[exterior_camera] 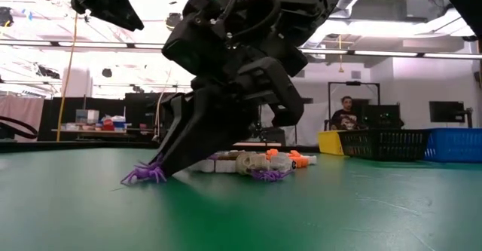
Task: Sort Halloween decoration
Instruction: Put the purple spider toy into the yellow basket
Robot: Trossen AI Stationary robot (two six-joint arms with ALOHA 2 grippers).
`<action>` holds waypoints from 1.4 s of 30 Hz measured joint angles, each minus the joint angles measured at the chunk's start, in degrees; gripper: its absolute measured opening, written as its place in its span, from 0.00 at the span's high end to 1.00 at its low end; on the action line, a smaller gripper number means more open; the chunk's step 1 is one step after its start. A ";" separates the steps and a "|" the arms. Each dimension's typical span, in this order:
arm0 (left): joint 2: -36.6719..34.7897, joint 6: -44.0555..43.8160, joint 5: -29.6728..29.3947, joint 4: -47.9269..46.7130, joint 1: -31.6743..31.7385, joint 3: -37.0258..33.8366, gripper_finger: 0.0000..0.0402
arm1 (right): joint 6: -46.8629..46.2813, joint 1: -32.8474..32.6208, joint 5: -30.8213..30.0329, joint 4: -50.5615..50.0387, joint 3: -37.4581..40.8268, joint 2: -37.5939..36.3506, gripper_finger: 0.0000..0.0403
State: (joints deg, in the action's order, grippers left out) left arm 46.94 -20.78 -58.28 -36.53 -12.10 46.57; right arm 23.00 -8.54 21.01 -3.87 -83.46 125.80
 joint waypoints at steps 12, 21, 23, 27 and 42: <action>-0.02 0.02 0.00 -0.12 0.00 0.00 0.56 | -1.13 0.99 -1.60 -1.11 -1.47 -1.16 0.85; -0.04 0.07 0.42 -0.62 0.00 0.00 0.56 | -1.53 5.45 -2.51 -6.72 -2.86 -6.54 0.88; -0.14 0.17 0.46 -0.59 0.00 0.00 0.56 | -1.45 7.52 -2.53 -11.18 -2.67 -8.70 0.89; -0.21 -0.37 0.56 -1.05 0.00 0.00 0.56 | 1.08 13.33 -3.19 -21.34 -2.06 -14.06 0.91; -0.22 -2.47 0.70 -1.99 -0.02 0.00 0.56 | -11.24 47.23 -21.18 -27.22 20.99 -43.05 0.93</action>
State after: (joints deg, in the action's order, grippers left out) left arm 46.72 -23.24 -57.58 -38.52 -12.12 46.57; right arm 11.75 38.70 -0.17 -31.09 -62.48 82.75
